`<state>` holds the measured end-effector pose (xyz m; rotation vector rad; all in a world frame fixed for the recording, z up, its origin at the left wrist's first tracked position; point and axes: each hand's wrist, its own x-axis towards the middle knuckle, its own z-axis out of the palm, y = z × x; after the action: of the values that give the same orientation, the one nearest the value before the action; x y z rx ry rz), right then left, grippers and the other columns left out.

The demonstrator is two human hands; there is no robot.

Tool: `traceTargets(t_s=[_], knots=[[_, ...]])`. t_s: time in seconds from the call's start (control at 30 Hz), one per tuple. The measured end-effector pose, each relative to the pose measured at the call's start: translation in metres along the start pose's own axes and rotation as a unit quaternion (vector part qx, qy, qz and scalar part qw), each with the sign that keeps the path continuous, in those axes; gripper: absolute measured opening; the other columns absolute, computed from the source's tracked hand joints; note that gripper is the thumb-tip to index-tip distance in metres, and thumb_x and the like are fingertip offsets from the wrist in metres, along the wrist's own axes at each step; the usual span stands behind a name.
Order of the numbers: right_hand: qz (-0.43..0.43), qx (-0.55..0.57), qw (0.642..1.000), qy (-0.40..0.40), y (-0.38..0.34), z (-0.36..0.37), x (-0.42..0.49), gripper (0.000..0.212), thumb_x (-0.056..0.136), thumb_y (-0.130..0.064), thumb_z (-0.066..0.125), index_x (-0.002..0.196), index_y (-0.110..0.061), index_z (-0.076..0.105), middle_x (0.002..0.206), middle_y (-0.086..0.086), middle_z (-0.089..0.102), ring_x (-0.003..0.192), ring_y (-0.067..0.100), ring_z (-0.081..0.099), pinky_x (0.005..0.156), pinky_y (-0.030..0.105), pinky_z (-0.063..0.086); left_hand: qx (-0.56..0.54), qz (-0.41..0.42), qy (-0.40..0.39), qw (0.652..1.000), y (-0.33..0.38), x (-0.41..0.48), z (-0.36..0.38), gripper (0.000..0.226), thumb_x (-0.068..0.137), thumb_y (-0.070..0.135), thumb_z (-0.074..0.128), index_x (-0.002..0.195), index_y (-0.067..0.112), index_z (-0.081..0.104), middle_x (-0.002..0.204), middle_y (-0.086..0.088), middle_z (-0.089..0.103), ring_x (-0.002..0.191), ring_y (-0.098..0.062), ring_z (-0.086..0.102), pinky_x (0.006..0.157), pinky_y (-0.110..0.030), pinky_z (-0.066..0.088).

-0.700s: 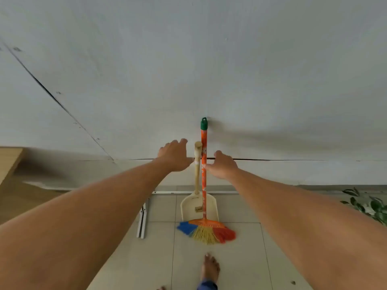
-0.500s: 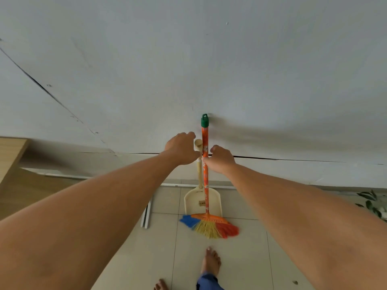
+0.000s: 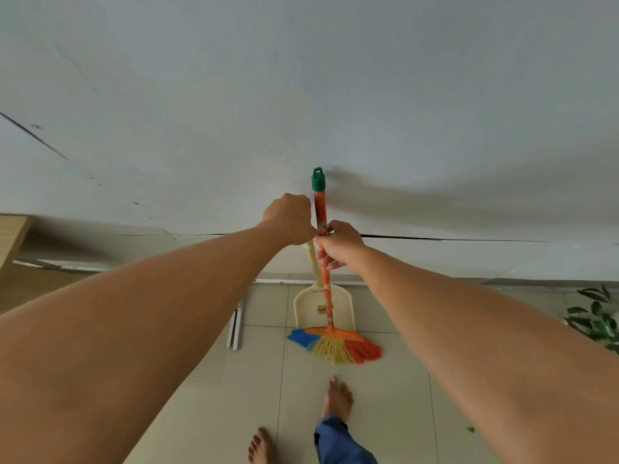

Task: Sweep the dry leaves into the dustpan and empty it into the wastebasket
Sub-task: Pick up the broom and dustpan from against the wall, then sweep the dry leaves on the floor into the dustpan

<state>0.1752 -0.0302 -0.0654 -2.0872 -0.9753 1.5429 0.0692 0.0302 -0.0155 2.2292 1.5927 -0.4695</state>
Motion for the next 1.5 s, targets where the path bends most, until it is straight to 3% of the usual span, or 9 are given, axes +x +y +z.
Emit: traceTargets(t_s=[0.23, 0.37, 0.47, 0.53, 0.63, 0.77, 0.93, 1.17, 1.5], knots=[[0.098, 0.274, 0.957, -0.005, 0.018, -0.008, -0.023, 0.019, 0.094, 0.0, 0.046, 0.109, -0.004, 0.057, 0.09, 0.021, 0.075, 0.069, 0.027, 0.071, 0.068, 0.036, 0.061, 0.184, 0.012, -0.097, 0.978, 0.026, -0.018, -0.015, 0.005, 0.087, 0.01, 0.056, 0.089, 0.013, 0.059, 0.08, 0.0, 0.06, 0.062, -0.014, 0.059, 0.064, -0.027, 0.047], [0.149, 0.427, 0.892, -0.018, 0.031, -0.005, -0.049, 0.028, 0.098, -0.028, 0.048, 0.102, -0.003, 0.061, 0.094, 0.028, 0.073, 0.079, 0.036, 0.072, 0.073, 0.042, 0.062, 0.241, 0.016, -0.174, 0.955, 0.028, -0.04, 0.003, 0.032, 0.1, 0.021, 0.043, 0.129, 0.015, 0.057, 0.101, 0.002, 0.06, 0.063, -0.013, 0.054, 0.078, -0.03, 0.046], [0.171, 0.437, 0.882, -0.038, 0.039, 0.003, -0.066, 0.051, 0.09, -0.053, 0.061, 0.103, -0.004, 0.059, 0.096, 0.027, 0.071, 0.079, 0.036, 0.073, 0.069, 0.041, 0.063, 0.167, -0.001, -0.258, 0.952, 0.024, -0.063, 0.018, 0.047, 0.105, 0.01, 0.039, 0.151, 0.004, 0.038, 0.133, -0.014, 0.051, 0.077, -0.019, 0.059, 0.087, -0.033, 0.052], [0.179, 0.427, 0.885, -0.041, 0.042, 0.01, -0.081, 0.053, 0.085, -0.052, 0.069, 0.105, -0.005, 0.059, 0.099, 0.025, 0.069, 0.077, 0.033, 0.073, 0.064, 0.038, 0.062, 0.103, -0.034, -0.304, 0.946, 0.014, -0.077, 0.034, 0.054, 0.104, 0.003, 0.039, 0.157, 0.001, 0.026, 0.148, -0.021, 0.041, 0.088, -0.024, 0.062, 0.094, -0.034, 0.056], [0.19, 0.447, 0.873, -0.039, 0.045, 0.023, -0.107, 0.047, 0.086, -0.044, 0.072, 0.107, -0.004, 0.057, 0.102, 0.025, 0.066, 0.072, 0.031, 0.072, 0.057, 0.036, 0.062, 0.063, -0.069, -0.308, 0.947, -0.008, -0.099, 0.064, 0.052, 0.105, 0.006, 0.04, 0.154, -0.001, 0.028, 0.121, -0.018, 0.051, 0.081, -0.021, 0.059, 0.089, -0.029, 0.059], [0.193, 0.493, 0.848, -0.024, 0.056, 0.044, -0.147, 0.047, 0.082, -0.031, 0.078, 0.112, -0.002, 0.056, 0.113, 0.028, 0.06, 0.078, 0.035, 0.072, 0.049, 0.035, 0.061, 0.035, -0.08, -0.295, 0.952, -0.041, -0.135, 0.08, 0.028, 0.103, 0.003, 0.033, 0.129, 0.002, 0.043, 0.084, -0.012, 0.049, 0.058, -0.015, 0.048, 0.033, -0.015, 0.041], [0.181, 0.519, 0.835, 0.038, 0.071, 0.073, -0.21, 0.021, 0.084, -0.002, 0.069, 0.103, 0.005, 0.066, 0.118, 0.034, 0.052, 0.069, 0.033, 0.071, 0.043, 0.029, 0.056, -0.028, -0.111, -0.295, 0.949, -0.097, -0.197, 0.086, 0.017, 0.101, 0.01, 0.038, 0.11, 0.001, 0.051, 0.079, -0.011, 0.056, 0.048, -0.013, 0.047, 0.034, -0.016, 0.039], [0.2, 0.565, 0.797, 0.081, 0.105, 0.114, -0.306, 0.019, 0.085, 0.012, 0.058, 0.104, 0.009, 0.062, 0.121, 0.037, 0.046, 0.056, 0.019, 0.064, 0.036, 0.028, 0.054, -0.208, -0.167, -0.302, 0.915, -0.164, -0.281, 0.087, 0.02, 0.105, 0.016, 0.041, 0.106, -0.001, 0.052, 0.059, -0.008, 0.052, 0.03, -0.012, 0.046, 0.03, -0.015, 0.039], [0.187, 0.493, 0.844, 0.096, 0.25, 0.136, -0.416, 0.016, 0.099, 0.003, 0.04, 0.09, 0.004, 0.052, 0.088, 0.015, 0.051, 0.035, 0.005, 0.05, 0.031, 0.014, 0.042, -0.453, -0.226, -0.28, 0.815, -0.136, -0.37, 0.136, 0.016, 0.103, 0.008, 0.043, 0.098, -0.004, 0.053, 0.06, -0.011, 0.05, 0.024, -0.012, 0.041, 0.029, -0.013, 0.039]])
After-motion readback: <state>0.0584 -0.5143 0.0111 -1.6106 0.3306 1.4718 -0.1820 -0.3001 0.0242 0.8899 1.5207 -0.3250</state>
